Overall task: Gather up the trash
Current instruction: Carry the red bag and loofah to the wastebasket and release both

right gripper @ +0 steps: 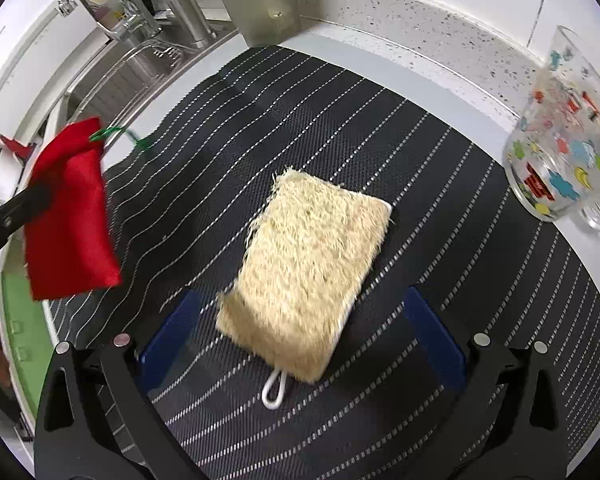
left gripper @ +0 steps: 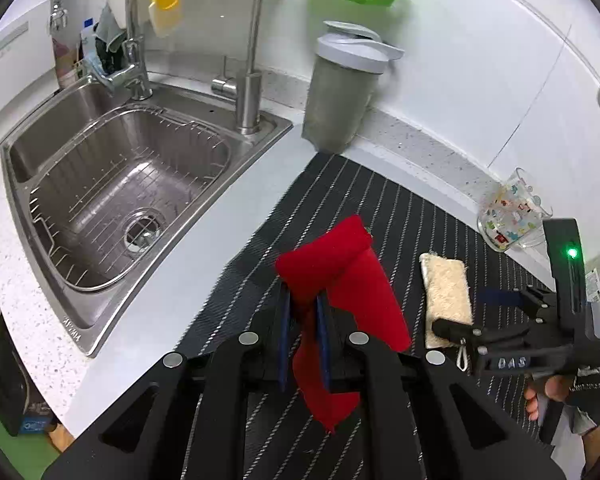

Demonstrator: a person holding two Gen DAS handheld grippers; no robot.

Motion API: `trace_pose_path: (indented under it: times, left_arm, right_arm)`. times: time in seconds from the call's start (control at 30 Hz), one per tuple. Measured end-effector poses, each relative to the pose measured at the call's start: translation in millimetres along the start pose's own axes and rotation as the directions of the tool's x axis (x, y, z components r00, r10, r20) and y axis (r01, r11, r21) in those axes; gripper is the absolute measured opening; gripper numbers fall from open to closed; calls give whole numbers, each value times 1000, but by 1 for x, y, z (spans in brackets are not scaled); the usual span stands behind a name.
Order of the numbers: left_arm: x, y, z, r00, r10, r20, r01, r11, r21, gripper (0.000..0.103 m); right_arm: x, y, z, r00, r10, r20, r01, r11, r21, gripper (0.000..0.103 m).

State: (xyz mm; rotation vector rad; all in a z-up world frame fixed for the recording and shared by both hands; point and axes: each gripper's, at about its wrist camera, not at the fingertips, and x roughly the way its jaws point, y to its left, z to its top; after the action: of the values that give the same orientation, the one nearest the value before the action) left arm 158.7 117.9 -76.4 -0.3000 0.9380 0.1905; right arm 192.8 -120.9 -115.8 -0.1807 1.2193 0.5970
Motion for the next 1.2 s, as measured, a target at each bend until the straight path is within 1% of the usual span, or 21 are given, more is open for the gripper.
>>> trace_pose_path:
  times: [0.03, 0.1, 0.2, 0.23, 0.37, 0.47, 0.63, 0.83, 0.9, 0.97, 1.0, 1.07, 1.1, 1.2]
  left_arm:
    - [-1, 4, -1, 1000, 1, 0, -1, 1000, -4, 12]
    - [-2, 9, -3, 1000, 3, -1, -3, 1000, -12, 12]
    - [-4, 15, -5, 1000, 3, 0, -3, 1000, -20, 12]
    - [-5, 16, -5, 1000, 2, 0, -2, 1000, -22, 12]
    - [-10, 17, -9, 1000, -2, 5, 3, 1000, -28, 12]
    - [-19, 15, -12, 1000, -5, 13, 5, 999, -35, 12]
    - [-41, 7, -22, 1000, 4, 30, -2, 999, -51, 12]
    - [-85, -4, -50, 997, 42, 63, -36, 994, -100, 12]
    - [-103, -5, -65, 995, 66, 75, -56, 991, -125, 12]
    - [-122, -6, -83, 992, 97, 86, -82, 984, -159, 12]
    - [-133, -4, -95, 989, 114, 90, -96, 979, -181, 12]
    - [-154, 1, -115, 985, 148, 93, -125, 968, -219, 12]
    - [-164, 4, -127, 982, 167, 91, -141, 961, -238, 12]
    - [-194, 16, -162, 971, 224, 82, -191, 936, -295, 12]
  right_arm:
    - [2, 1, 1, 1000, -4, 1, 4, 1000, 0, 99]
    - [7, 5, 3, 1000, -21, -1, 21, 1000, -8, 87]
    - [7, 12, 5, 999, -53, 7, 53, 998, -37, 79]
    - [6, 14, 6, 998, -59, 11, 60, 997, -45, 69]
    - [3, 16, 6, 998, -54, 11, 55, 996, -68, 67]
    - [-10, 16, 2, 999, -45, 28, 47, 995, -89, 66]
    - [-49, 26, -8, 999, -6, 54, 16, 985, -173, 66]
    - [-101, 43, -27, 993, 66, 94, -37, 960, -276, 66]
    - [-116, 53, -38, 990, 95, 100, -58, 944, -324, 66]
    - [-128, 69, -50, 987, 128, 99, -80, 918, -388, 66]
    - [-134, 80, -58, 984, 149, 96, -94, 899, -428, 66]
    - [-142, 97, -70, 979, 182, 88, -119, 871, -477, 66]
    - [-148, 110, -79, 975, 204, 83, -135, 851, -508, 66]
    - [-158, 141, -100, 964, 257, 62, -178, 806, -564, 66]
